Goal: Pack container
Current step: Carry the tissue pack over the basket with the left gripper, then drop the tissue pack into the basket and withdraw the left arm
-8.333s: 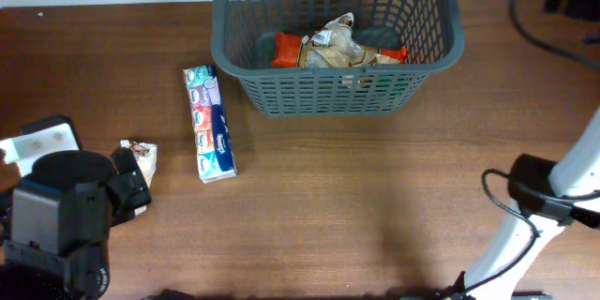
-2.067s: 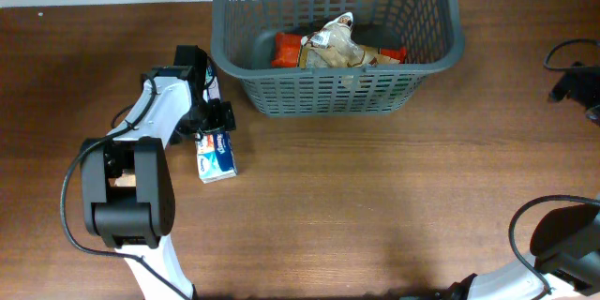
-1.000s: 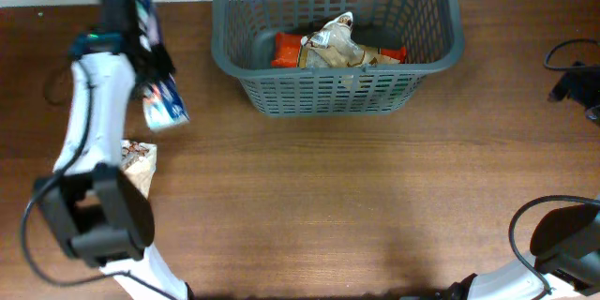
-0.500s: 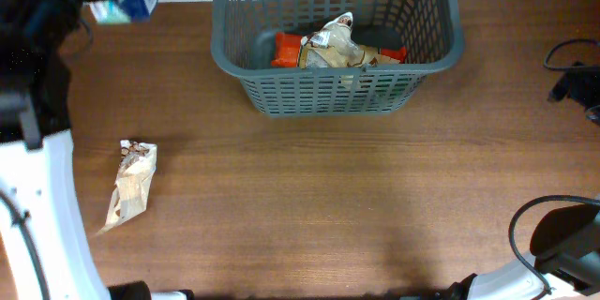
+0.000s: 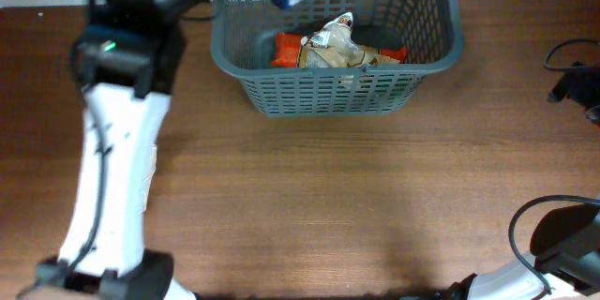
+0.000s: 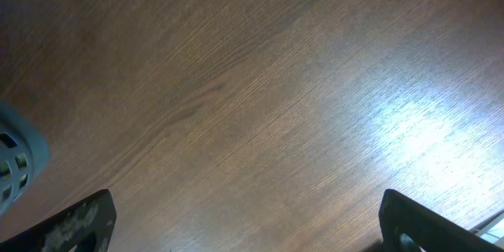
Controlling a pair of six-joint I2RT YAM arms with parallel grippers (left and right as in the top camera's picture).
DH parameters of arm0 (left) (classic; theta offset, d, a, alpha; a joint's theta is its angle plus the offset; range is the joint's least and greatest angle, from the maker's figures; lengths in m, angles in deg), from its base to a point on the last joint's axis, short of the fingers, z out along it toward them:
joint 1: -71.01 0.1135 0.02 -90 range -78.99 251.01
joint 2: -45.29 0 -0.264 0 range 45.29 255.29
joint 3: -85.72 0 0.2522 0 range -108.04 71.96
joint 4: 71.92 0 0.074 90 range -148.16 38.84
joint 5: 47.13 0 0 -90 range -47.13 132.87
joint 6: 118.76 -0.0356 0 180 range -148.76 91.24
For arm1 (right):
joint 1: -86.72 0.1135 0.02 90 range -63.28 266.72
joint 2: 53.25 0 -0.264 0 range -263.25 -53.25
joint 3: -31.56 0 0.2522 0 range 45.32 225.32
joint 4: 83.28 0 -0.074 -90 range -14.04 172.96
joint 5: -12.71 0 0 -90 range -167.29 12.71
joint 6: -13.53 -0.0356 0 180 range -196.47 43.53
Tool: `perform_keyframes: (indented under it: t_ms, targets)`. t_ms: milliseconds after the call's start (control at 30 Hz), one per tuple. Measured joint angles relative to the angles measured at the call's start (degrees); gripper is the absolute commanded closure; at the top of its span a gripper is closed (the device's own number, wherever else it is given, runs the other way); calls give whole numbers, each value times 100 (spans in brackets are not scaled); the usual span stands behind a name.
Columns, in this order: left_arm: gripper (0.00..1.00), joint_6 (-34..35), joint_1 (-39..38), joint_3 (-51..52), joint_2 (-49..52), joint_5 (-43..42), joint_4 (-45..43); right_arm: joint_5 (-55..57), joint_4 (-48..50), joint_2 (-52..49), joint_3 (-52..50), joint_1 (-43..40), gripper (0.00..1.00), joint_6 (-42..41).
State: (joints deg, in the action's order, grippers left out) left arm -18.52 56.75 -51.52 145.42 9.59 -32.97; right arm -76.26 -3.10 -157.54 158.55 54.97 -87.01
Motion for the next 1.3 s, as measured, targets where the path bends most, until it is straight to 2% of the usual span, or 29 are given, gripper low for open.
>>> perform_keyframes:
  t_ms: [400, 500, 667, 700, 733, 800, 833, 933, 1000, 1067, 1300]
  targets:
    - [98, 79, -170, 17, 1685, 7, 247, 2, 0, 0, 0, 0, 1, -2]
    - [93, 140, -170, 31, 1971, 22, 361, 2, 0, 0, 0, 0, 1, 0]
    - [93, 142, -170, 39, 2232, 229, 719, 2, 0, 0, 0, 0, 1, 0]
    - [88, 136, -170, 39, 2262, 275, 809, 2, 0, 0, 0, 0, 1, 0]
    - [78, 133, -170, 39, 2273, 321, 863, 2, 0, 0, 0, 0, 1, 2]
    - [54, 114, -170, 39, 2304, 444, 957, 2, -2, 0, 0, 0, 1, 0]
    - [37, 109, -170, 39, 2317, 531, 1003, 2, 0, 0, 0, 0, 1, 0]
    - [22, 111, -170, 39, 2321, 704, 1034, 2, 0, 0, 0, 0, 1, 2]
    - [6, 87, -170, 37, 2321, 769, 1003, 2, 0, 0, 0, 0, 1, 0]
    - [3, 68, -168, 37, 2321, 822, 975, 2, 0, 0, 0, 0, 1, 2]
    - [0, 72, -98, -149, 2321, 807, 988, 2, 0, 0, 0, 0, 1, -2]
